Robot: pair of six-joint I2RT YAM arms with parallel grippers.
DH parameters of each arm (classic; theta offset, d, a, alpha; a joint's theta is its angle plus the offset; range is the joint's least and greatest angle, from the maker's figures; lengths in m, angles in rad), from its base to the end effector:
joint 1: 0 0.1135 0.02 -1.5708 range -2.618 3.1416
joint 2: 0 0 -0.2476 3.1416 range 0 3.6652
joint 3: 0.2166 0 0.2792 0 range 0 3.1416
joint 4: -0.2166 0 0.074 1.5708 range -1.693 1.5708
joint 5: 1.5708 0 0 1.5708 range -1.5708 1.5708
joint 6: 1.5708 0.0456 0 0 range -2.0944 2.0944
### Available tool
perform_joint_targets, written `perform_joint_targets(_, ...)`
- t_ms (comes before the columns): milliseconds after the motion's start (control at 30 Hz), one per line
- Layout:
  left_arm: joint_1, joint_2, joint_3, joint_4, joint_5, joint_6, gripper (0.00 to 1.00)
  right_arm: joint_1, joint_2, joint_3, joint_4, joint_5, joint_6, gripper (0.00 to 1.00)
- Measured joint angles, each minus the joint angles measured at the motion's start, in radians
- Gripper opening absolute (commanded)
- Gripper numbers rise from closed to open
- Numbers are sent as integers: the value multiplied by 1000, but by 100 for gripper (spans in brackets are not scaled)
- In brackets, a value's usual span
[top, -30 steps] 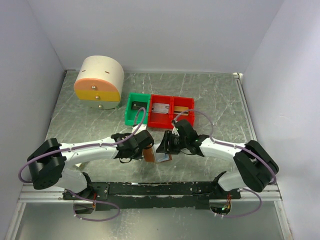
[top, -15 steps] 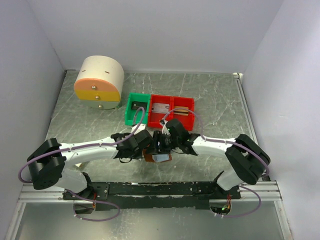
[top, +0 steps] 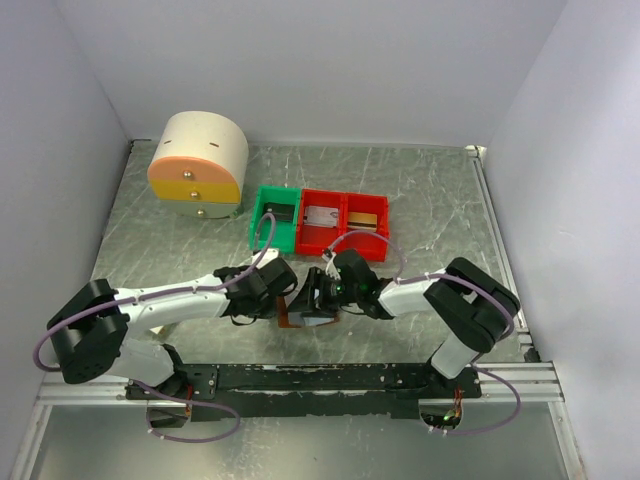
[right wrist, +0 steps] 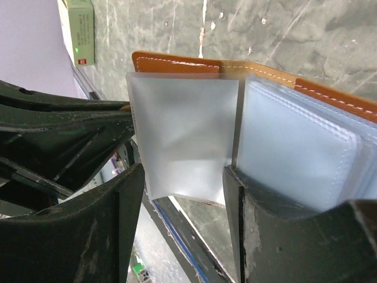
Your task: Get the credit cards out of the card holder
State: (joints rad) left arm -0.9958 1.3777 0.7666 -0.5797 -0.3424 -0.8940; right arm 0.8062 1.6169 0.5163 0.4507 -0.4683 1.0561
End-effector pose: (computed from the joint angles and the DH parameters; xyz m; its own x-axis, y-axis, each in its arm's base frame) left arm 0.1617 -0.2213 0.1406 -0.8798 0.0073 -0.4754 0.0590 0.9938 -0.0939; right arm 0.1927 0.2306 0.0755 -0.9833 0.0970 -0.1542 -0.0748 0.5565 0.8275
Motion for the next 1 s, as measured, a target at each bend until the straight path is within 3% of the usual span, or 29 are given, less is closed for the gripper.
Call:
perform_joint_targets(100,15,0,-13,11,11,-5,7,0,28,-2,42,0,29,39)
perform_joint_targets(200,27,-3,-19,15,16,-5,7,0,47,-5,53,12,48,36)
perform_joint_targets(367,61,-19,-31,29,37,-3,7,1,39,-6,40,29,41,52)
perform_joint_targets(467,81,-20,-33,40,49,1,7,3,27,16,10,27,7,54)
perform_joint_targets(567,90,-20,-39,51,59,6,7,4,27,28,-10,27,-17,48)
perform_joint_targets(733,92,-20,-40,54,64,8,7,5,35,27,-27,53,-11,27)
perform_joint_targets(933,92,-21,-40,52,62,10,8,6,58,29,-28,65,10,29)
perform_joint_targets(1000,94,-24,-40,51,62,14,11,10,59,37,-38,69,7,25)
